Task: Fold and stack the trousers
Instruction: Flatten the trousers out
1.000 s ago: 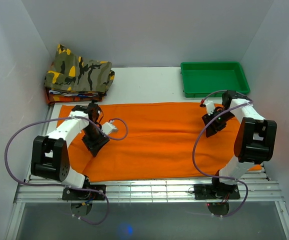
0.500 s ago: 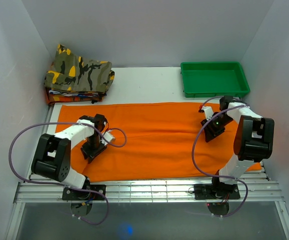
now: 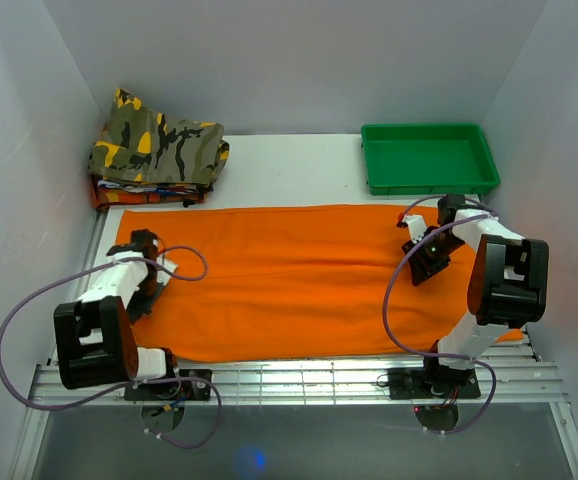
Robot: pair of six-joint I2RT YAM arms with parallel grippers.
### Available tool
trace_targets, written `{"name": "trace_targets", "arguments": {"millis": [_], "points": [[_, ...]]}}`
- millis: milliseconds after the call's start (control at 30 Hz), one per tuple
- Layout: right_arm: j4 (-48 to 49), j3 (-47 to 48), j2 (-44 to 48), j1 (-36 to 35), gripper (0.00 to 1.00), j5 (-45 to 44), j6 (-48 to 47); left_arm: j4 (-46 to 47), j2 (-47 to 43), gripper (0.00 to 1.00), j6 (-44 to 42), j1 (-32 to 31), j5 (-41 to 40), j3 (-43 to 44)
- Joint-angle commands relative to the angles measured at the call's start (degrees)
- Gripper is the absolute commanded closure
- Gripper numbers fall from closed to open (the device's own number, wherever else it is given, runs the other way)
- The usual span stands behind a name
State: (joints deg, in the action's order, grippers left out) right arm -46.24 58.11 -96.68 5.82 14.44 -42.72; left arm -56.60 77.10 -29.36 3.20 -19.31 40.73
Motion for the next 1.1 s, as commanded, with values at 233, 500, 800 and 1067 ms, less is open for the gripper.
{"name": "trace_targets", "arguments": {"millis": [233, 500, 800, 1067], "points": [[2.6, -2.7, 0.0, 0.3, 0.57, -5.3, -1.0, 7.1, -3.4, 0.38, -14.7, 27.1, -3.1, 2.0], [0.1, 0.4, 1.7, 2.8, 0.57, -2.9, -3.1, -2.6, 0.5, 0.16, -12.7, 27.7, 8.7, 20.9], [-2.8, 11.8, 1.9, 4.5, 0.48, 4.5, -4.7, -9.3, 21.4, 0.20, -6.1, 26.2, 34.1, 47.5], [1.1, 24.2, -11.2, 4.5, 0.53, 4.5, -0.6, -0.5, 35.1, 0.32, -0.5, 20.1, 40.6, 53.1]]}}
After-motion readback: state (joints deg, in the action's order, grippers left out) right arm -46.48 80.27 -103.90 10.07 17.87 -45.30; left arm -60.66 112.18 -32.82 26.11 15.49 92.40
